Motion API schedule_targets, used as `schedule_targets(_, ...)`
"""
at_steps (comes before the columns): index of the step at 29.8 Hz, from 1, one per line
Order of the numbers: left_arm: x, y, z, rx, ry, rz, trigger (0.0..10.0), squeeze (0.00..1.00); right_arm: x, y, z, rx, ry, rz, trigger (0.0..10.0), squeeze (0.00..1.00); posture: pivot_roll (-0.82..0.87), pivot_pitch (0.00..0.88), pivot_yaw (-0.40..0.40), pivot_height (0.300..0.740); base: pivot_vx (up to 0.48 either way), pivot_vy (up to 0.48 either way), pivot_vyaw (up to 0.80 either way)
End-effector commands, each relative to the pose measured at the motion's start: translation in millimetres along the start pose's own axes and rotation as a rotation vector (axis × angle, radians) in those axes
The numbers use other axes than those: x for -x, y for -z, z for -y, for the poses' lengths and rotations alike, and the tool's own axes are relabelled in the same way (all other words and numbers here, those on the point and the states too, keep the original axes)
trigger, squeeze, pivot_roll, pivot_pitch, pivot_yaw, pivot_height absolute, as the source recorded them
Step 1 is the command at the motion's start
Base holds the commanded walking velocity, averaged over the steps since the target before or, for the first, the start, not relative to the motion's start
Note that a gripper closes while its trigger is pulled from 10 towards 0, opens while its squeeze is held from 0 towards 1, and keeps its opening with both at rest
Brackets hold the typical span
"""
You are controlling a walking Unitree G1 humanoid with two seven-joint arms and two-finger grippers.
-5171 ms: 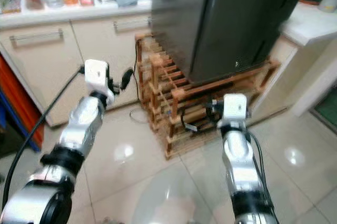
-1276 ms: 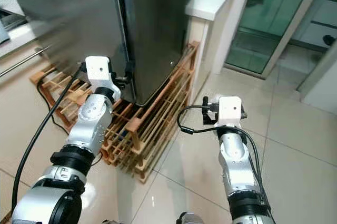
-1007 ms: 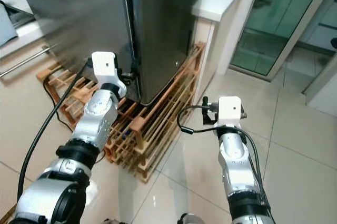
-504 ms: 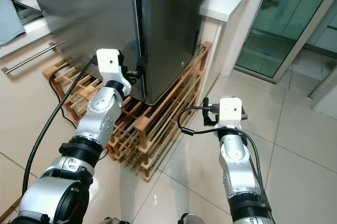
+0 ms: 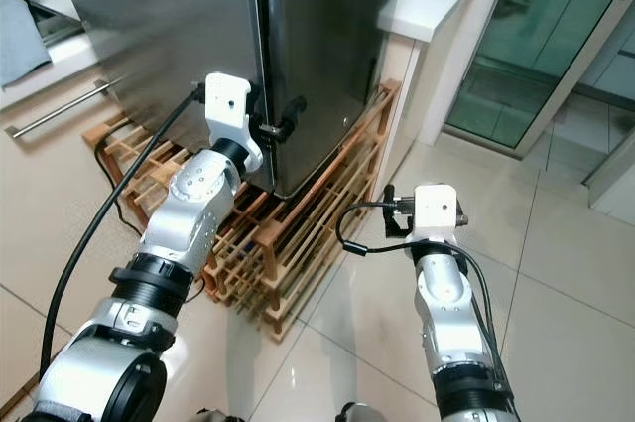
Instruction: Restocking fridge
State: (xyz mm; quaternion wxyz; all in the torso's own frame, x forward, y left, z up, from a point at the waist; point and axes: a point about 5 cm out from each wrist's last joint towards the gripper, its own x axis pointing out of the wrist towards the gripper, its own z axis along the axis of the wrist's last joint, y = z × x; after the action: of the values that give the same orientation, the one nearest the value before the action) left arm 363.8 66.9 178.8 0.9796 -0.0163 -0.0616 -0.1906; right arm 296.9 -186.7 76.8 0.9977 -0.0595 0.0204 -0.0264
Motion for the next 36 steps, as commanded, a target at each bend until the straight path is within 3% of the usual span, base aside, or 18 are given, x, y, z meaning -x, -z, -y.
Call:
schedule_targets(1,-2.4,4,-2.1,-0.013,-0.037,-0.027,10.0,0.0,-1.4,0,-0.3,0.004,-0.009,-0.006,10.0,0.0,-0.14,0.0,-0.001,0.74,0.0,0.0,0.0)
schedule_targets(13,-7.3,3,-0.7,0.013,-0.065,-0.034,10.0,0.0,1.2,-10,-2.8,-0.052,-0.075,0.032,10.0,0.0,-0.15,0.0,0.0,0.74,0.0,0.0,0.0)
schedule_targets(21,-17.2,-11,4.8,0.014,-0.026,0.01,10.0,0.0,16.9,-15,-15.2,-0.048,-0.24,0.04,10.0,0.0,-0.16,0.0,0.009,0.74,0.0,0.0,0.0)
schedule_targets(30,-30.0,-19,13.9,-0.001,-0.003,0.006,10.0,0.0,19.4,-17,-23.2,-0.053,-0.28,0.032,10.0,0.0,-0.16,0.0,0.011,0.74,0.0,0.0,0.0)
schedule_targets(36,-37.9,-26,21.3,0.03,0.024,0.012,10.0,0.0,19.4,-19,-24.0,-0.052,-0.285,0.029,10.0,0.0,-0.17,0.0,0.016,0.74,0.0,0.0,0.0)
